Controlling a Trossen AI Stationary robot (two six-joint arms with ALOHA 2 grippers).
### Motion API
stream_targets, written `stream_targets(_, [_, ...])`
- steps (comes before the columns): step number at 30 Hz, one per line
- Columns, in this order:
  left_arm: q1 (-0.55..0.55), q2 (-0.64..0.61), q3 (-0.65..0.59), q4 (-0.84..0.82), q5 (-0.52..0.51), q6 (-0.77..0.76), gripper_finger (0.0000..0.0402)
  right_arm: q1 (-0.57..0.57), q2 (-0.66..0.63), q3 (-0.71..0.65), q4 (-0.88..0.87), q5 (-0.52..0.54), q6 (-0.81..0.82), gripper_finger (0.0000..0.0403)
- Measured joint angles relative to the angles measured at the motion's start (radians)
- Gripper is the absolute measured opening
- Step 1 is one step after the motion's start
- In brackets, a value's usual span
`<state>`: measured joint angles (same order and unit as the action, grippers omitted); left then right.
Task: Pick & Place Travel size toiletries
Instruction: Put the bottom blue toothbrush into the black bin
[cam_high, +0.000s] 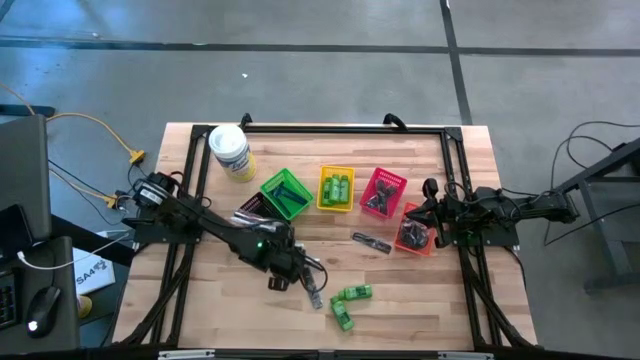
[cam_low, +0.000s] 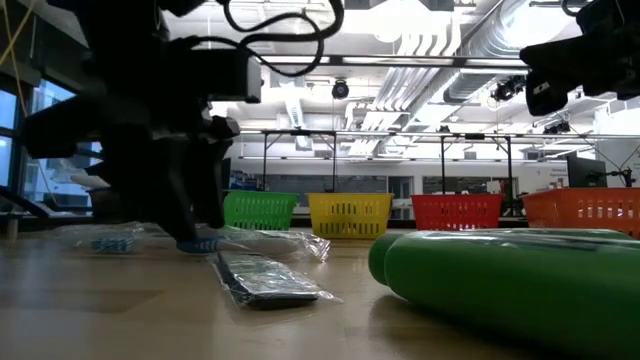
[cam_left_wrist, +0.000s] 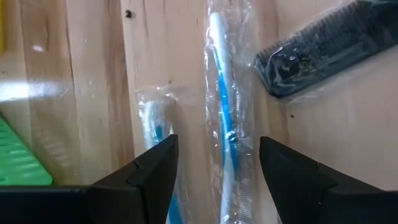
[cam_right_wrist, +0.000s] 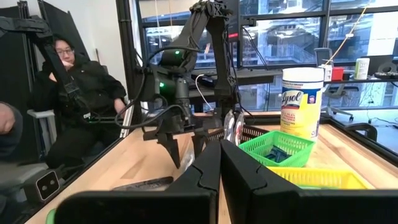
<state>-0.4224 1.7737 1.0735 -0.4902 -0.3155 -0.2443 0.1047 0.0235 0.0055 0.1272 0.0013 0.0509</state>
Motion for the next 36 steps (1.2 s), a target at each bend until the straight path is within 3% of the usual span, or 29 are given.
stream_targets(18, [0.001,0.000,-0.039,0.031,0.039,-0.016,0.0213,0.000,0.000,0.000,-0.009,0.000,0.001,0.0003])
stream_targets(36, [-0.004,0.071,-0.035,0.084,0.072,-0.012,0.0082,0.000,0.000,0.000,-0.010,0.000,0.002,0.0004])
